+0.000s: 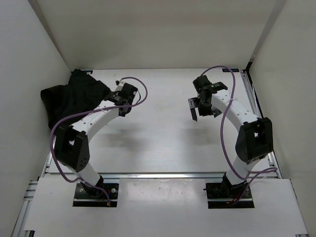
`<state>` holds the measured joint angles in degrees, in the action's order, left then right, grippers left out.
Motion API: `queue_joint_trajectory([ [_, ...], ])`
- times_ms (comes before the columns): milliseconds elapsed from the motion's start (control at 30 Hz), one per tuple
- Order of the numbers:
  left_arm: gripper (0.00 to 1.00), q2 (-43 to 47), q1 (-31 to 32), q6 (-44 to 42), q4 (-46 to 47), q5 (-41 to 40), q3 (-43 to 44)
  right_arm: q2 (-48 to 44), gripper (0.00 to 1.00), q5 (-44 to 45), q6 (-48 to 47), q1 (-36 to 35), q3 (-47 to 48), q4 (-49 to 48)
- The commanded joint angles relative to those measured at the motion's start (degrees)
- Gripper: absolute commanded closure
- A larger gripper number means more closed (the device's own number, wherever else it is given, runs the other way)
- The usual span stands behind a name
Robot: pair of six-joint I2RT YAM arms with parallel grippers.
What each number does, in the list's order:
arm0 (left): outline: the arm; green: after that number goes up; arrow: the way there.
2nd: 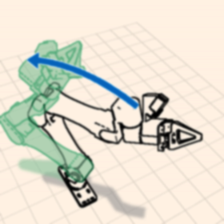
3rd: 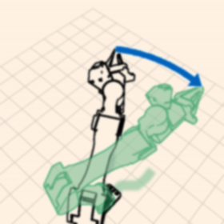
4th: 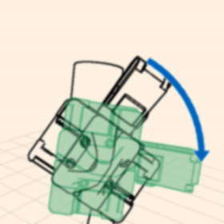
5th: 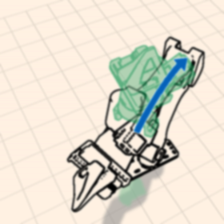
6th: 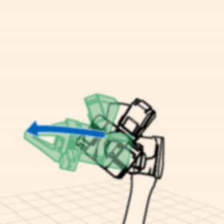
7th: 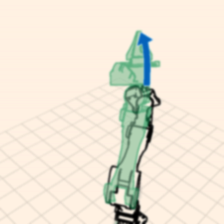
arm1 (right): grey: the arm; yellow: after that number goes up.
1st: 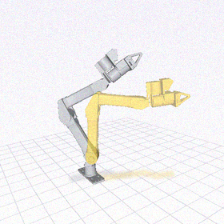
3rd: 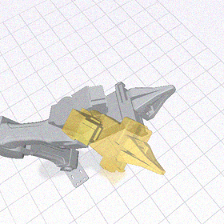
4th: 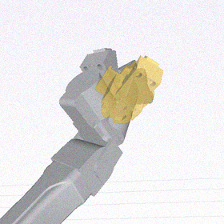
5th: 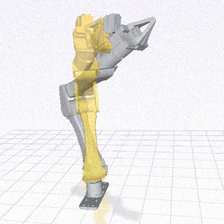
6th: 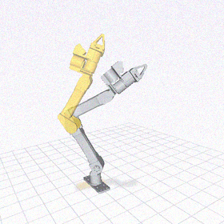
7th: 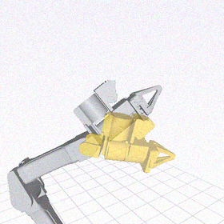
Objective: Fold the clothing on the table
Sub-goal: Flatten the skirt out
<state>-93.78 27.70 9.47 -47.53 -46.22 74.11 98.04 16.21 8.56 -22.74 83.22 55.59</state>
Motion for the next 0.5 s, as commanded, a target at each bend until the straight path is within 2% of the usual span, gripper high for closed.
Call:
queue_joint_trajectory([
  [0, 0.01, 6.4, 3.7, -12.1, 16.2, -25.4, -5.3, 1.4, 0.01, 1.6, -0.7, -0.2, 2.4, 1.5],
  [33, 0.01, 6.3, 4.7, -22.8, 22.2, -31.2, -10.9, 1.4, 0.00, 1.3, -0.7, -0.4, 2.5, 1.2],
  [67, 0.01, 5.9, 5.1, -37.5, 42.4, -42.0, -18.6, 1.2, 0.01, 0.9, -0.6, -0.5, 2.2, 0.3],
  [100, 0.01, 6.0, 4.8, -73.1, 85.2, -47.5, -23.9, 1.2, 0.01, 0.8, -0.9, -0.2, 2.3, 0.2],
  [133, 0.01, 3.7, 5.4, -90.9, 109.9, -47.3, -32.5, 1.6, 0.01, 0.5, -1.1, -0.5, 2.1, -0.1],
  [167, 0.01, 2.3, 6.8, -107.7, 133.3, -47.4, -34.6, 1.2, 0.01, 0.3, -1.1, -0.2, 1.9, -0.5],
  [200, 0.01, 2.4, 8.2, -92.1, 113.7, -49.5, -31.2, 1.2, 0.01, -0.1, -1.5, -0.3, 1.7, -1.2],
  [233, 0.01, 3.4, 9.6, -82.1, 92.0, -49.5, -29.3, 1.1, 0.01, -0.6, -1.4, -0.1, 1.2, -1.4],
  [267, 0.01, 3.6, 10.7, -76.0, 89.7, -49.2, -28.1, 1.0, 0.01, -1.3, -1.2, 0.2, 0.7, -1.8],
  [367, 0.01, 1.2, 12.3, -96.5, 116.3, -49.3, -28.1, 1.3, 0.00, -2.1, -2.1, 0.4, 0.3, -2.3],
  [433, 0.02, 1.8, 12.3, -91.9, 108.9, -49.9, -25.8, 1.0, 0.01, -2.0, -2.2, 0.5, 0.0, -2.8],
  [467, 0.01, 2.2, 12.4, -91.2, 108.5, -49.8, -24.5, 1.0, 0.01, -2.3, -2.4, 0.9, -0.5, -2.5],
])
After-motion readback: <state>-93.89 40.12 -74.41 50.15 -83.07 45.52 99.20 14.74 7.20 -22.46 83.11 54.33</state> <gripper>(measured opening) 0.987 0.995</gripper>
